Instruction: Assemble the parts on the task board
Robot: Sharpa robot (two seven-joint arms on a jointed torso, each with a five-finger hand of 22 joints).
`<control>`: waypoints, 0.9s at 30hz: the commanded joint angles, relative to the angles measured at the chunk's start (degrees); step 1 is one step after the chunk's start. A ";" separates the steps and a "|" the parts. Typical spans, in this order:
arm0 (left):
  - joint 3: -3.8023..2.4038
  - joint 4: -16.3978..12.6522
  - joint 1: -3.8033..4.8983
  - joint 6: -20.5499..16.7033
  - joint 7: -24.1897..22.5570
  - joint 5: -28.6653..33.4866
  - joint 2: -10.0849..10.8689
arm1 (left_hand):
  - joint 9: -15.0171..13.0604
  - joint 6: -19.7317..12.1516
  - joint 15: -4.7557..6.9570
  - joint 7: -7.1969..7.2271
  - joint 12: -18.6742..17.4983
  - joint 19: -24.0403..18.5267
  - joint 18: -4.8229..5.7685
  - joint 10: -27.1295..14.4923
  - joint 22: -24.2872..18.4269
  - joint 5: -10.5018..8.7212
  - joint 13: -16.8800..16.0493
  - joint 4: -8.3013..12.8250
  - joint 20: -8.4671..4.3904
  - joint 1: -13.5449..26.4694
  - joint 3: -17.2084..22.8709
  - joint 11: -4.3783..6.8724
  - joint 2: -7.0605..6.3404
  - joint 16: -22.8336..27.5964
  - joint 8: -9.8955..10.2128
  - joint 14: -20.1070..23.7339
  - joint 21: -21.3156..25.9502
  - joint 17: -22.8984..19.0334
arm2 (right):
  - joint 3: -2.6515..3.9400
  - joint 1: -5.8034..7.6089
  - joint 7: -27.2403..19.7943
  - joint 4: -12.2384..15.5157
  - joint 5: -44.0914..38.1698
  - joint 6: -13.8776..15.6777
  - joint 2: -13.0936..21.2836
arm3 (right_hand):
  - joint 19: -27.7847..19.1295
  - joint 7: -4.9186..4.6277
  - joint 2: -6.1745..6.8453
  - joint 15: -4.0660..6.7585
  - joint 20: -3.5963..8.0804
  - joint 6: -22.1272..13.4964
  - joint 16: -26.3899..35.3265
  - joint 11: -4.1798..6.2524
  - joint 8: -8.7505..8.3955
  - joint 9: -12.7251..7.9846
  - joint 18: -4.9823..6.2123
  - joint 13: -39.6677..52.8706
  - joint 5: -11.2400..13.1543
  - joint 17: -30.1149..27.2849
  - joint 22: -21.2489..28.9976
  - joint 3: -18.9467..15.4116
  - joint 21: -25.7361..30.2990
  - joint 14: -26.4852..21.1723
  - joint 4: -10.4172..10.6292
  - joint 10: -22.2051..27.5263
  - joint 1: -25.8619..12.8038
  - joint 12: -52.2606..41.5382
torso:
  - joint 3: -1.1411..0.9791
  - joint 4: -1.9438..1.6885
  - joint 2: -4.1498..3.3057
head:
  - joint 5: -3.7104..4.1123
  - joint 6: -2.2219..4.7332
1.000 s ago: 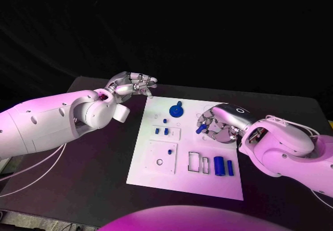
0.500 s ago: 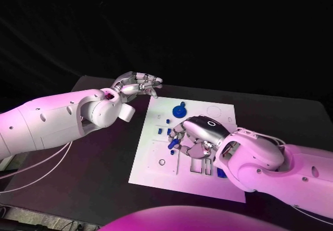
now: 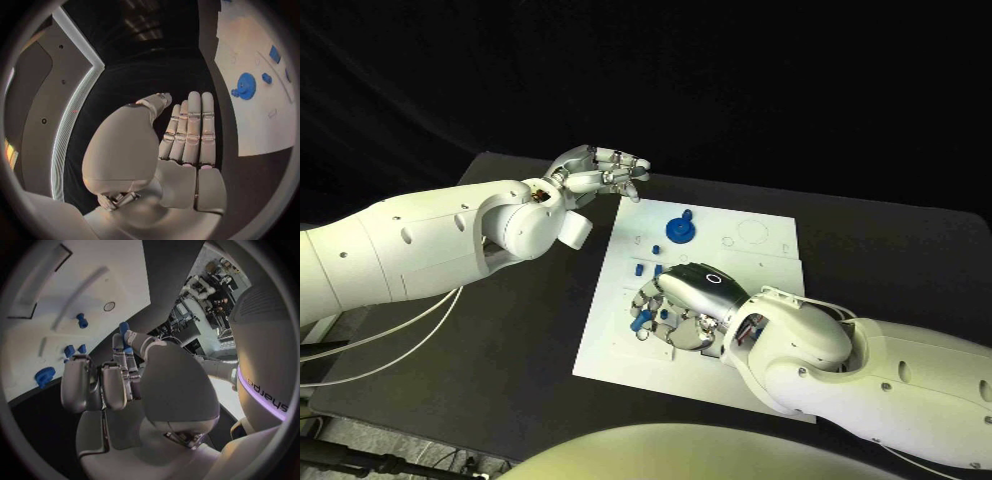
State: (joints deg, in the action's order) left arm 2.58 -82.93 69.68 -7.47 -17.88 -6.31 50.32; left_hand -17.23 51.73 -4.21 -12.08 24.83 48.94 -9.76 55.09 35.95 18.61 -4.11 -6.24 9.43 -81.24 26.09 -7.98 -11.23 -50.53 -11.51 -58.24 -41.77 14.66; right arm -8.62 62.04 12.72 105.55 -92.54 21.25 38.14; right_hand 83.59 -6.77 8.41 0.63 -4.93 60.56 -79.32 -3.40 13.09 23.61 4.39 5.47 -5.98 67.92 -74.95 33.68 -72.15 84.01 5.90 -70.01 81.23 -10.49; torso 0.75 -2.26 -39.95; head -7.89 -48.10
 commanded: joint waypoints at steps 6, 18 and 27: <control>-0.01 -0.09 0.02 0.88 -0.29 0.31 -0.23 | -0.05 0.08 0.17 0.03 0.38 0.24 -0.63 -0.43 0.05 0.04 -0.06 0.42 0.19 0.11 -0.07 -0.15 0.49 0.24 -0.19 0.30 0.07 -0.08 | -0.14 -0.56 -0.33 -1.24 -2.59 -1.77 -0.49 | 0.28 -0.46 -0.17 0.40 0.11 -0.21 -0.09 -0.04 1.99 2.69 -0.92 0.06 -0.28 -0.03 -9.70 0.08 0.13 1.78 -0.35 0.00 0.10 0.41 | 0.00 0.00 -0.10 | -0.16 -0.51; 0.00 -0.10 0.02 0.98 -0.22 0.32 -0.22 | -0.06 0.09 0.16 0.03 0.41 0.23 -0.62 -0.44 0.07 0.03 -0.07 0.39 0.19 0.15 -0.11 -0.16 0.53 0.25 -0.20 0.30 0.07 -0.09 | -0.25 -0.81 0.91 -1.96 -4.46 -3.67 -0.97 | 0.26 -0.49 -0.16 0.36 0.09 -0.29 -0.08 -0.08 2.02 2.75 -0.92 0.06 -0.42 -0.05 -9.70 0.10 0.18 1.78 -0.42 0.02 0.02 0.50 | -0.01 0.00 -0.06 | -0.25 -0.77; 0.00 -0.12 0.02 1.04 -0.20 0.32 -0.20 | -0.06 0.09 0.16 0.03 0.41 0.23 -0.62 -0.44 0.07 0.03 -0.07 0.39 0.19 0.15 -0.11 -0.16 0.53 0.25 -0.20 0.30 0.07 -0.09 | -0.35 -1.03 1.42 -2.57 -4.86 -4.59 -1.44 | 0.28 -0.49 -0.13 0.35 0.08 -0.29 -0.10 -0.09 2.05 2.78 -0.94 0.07 -0.45 -0.02 -9.73 0.09 0.10 1.78 -0.46 0.02 0.00 0.52 | 0.02 -0.04 -0.08 | -0.30 -0.90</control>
State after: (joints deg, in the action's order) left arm 2.61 -82.93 69.67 -7.39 -17.82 -6.29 50.21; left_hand -17.22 51.73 -4.21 -12.08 25.07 48.94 -9.76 55.10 35.94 18.61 -4.11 -6.09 9.43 -81.24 25.93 -7.98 -11.23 -50.53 -11.51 -58.24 -41.77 14.66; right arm -8.94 61.13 13.49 103.05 -96.08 18.25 36.79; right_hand 83.59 -6.95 8.87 0.63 -4.93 60.03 -79.32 -3.66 13.16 23.63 4.40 5.48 -6.25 67.93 -74.93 33.81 -72.15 84.01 5.73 -70.05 81.06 -10.18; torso 0.74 -2.29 -40.03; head -8.16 -48.97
